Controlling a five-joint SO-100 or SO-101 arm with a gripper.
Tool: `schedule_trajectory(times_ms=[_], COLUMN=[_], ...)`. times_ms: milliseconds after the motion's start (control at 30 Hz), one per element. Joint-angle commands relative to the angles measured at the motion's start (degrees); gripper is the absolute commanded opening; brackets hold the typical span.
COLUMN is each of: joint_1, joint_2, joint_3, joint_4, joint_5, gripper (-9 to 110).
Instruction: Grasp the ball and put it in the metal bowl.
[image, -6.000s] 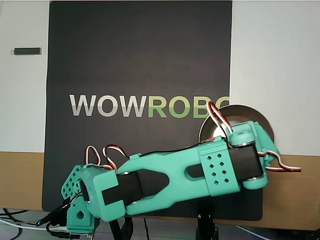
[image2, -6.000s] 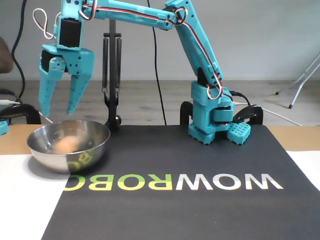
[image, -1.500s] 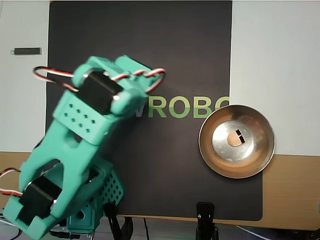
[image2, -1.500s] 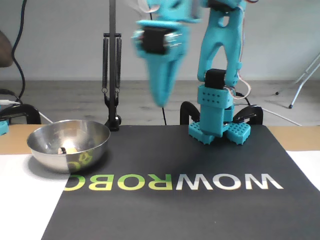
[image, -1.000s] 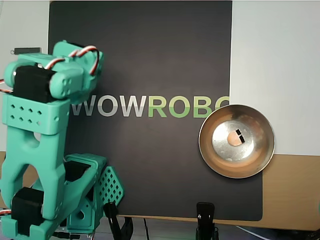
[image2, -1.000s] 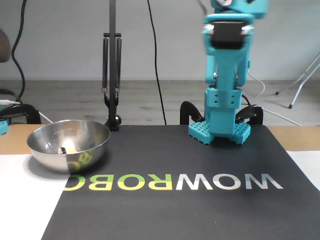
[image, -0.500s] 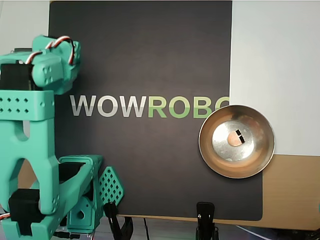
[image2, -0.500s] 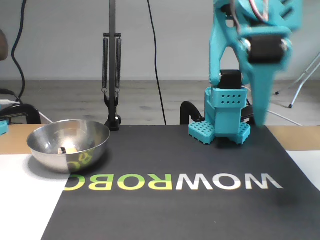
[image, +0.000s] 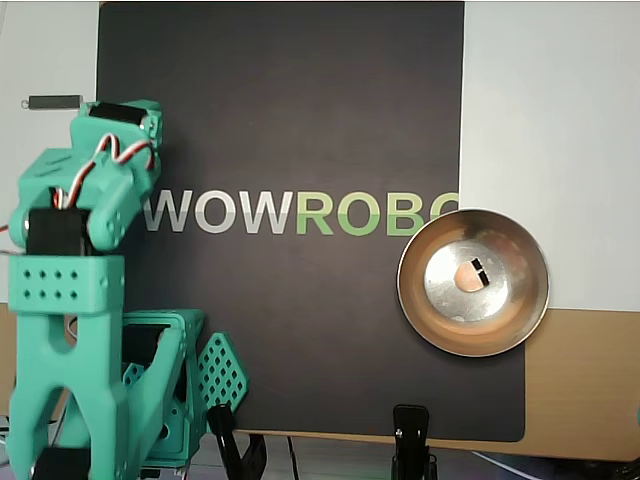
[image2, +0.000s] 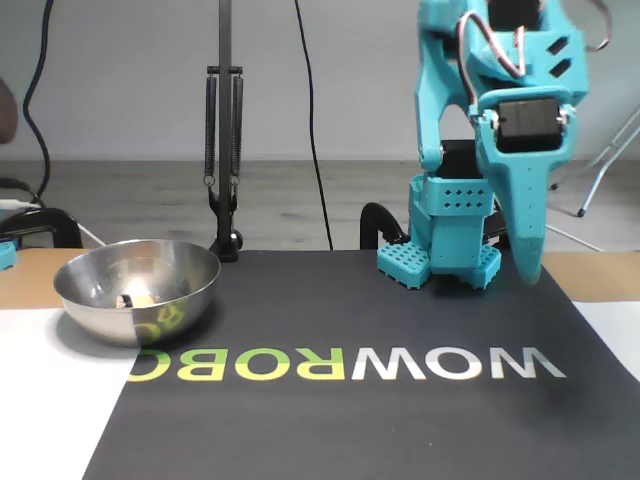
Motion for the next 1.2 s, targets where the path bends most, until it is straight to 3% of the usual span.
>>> schedule_trajectory(times_ms=[0,600,1167], joint_1=[-0.3,-0.3,-0.2], joint_2=[8.1,57.5,62.8], joint_3=[5.9,48.4,48.6], joint_4=[-4.4,-27.8,-9.5], joint_5=[-0.3,-0.3,-7.7], gripper=[0,0,0])
